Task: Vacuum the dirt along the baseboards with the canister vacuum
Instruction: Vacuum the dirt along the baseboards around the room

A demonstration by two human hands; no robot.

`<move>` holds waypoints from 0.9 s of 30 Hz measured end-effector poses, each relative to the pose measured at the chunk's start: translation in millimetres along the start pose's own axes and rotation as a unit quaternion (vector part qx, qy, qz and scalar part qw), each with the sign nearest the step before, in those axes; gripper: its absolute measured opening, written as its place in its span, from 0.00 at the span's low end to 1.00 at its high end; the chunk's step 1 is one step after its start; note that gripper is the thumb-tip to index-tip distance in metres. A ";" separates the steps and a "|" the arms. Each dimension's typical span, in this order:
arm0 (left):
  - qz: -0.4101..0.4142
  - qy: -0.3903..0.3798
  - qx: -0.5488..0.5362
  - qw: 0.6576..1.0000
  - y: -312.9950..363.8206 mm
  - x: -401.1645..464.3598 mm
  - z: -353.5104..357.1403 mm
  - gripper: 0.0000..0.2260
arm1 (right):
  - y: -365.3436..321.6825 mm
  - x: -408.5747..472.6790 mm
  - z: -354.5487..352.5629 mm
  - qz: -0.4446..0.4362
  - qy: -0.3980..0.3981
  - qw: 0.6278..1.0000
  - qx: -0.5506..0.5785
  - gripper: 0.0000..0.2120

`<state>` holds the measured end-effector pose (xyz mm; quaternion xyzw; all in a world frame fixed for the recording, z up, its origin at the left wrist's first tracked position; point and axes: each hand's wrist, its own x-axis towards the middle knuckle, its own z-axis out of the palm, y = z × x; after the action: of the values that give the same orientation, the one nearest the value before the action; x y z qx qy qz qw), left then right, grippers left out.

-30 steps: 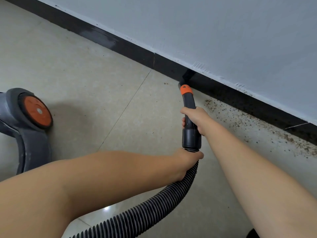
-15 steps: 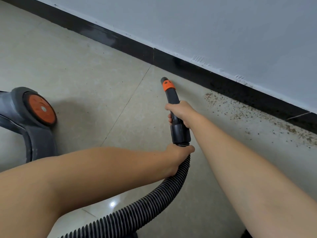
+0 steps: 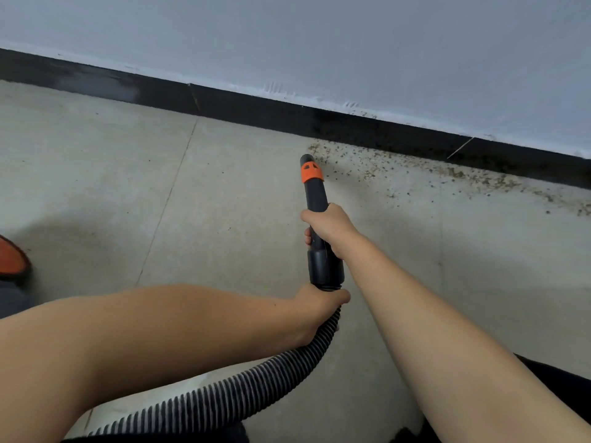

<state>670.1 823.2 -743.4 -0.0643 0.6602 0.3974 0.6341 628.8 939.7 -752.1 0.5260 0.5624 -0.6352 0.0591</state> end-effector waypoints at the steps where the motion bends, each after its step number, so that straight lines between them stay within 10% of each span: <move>1: -0.004 -0.006 0.004 1.000 -2.3 -1.1 3.4 0.05 | 3.8 -1.8 -4.4 0.004 0.005 1.000 0.002 0.05; 27: 0.008 0.029 0.030 0.999 -12.4 -11.8 46.9 0.07 | 17.1 -19.1 -48.8 0.011 -0.017 0.999 0.027 0.07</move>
<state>716.5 838.3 -732.9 -0.0514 0.6902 0.3811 0.6130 678.0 961.6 -740.1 0.5226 0.5380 -0.6586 0.0618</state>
